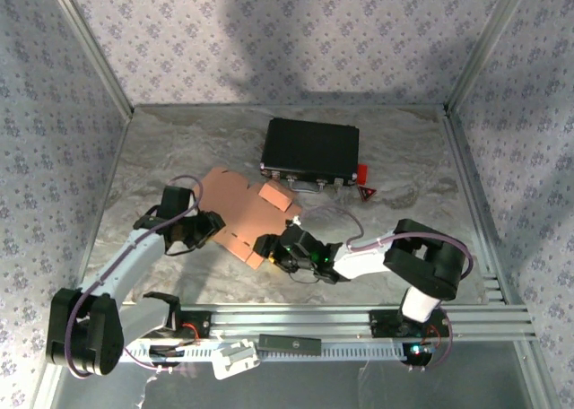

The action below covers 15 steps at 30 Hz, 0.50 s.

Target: Fold the paper box

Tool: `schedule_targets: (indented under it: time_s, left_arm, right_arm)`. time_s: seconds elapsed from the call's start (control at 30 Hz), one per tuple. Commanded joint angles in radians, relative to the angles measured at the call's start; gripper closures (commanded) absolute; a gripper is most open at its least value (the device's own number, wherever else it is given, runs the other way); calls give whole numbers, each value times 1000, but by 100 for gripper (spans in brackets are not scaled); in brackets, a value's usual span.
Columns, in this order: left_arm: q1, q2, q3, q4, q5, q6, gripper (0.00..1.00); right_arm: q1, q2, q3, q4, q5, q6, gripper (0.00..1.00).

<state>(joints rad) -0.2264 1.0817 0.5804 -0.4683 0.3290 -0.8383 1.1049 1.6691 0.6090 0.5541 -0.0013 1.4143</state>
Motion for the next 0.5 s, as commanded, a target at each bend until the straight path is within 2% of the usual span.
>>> schedule_targets:
  time_s: [0.0, 0.07, 0.17, 0.3, 0.47]
  left_arm:
    - [-9, -27, -25, -29, 12, -6, 58]
    - [-34, -65, -52, -29, -5, -43, 58]
    - [-108, -131, -105, -24, -61, -122, 52]
    - [-160, -196, -221, 133, -54, -257, 49]
    - [-198, -161, -266, 269, -67, -322, 48]
  right_arm:
    - [-1, -50, -34, 16, 73, 38, 33]
    - [-1, -71, -41, 1, 81, 33, 33]
    - [-2, -108, -46, -31, 93, 19, 33]
    - [-8, -146, -36, -78, 95, -15, 33]
    - [-19, -165, -40, -87, 79, -33, 32]
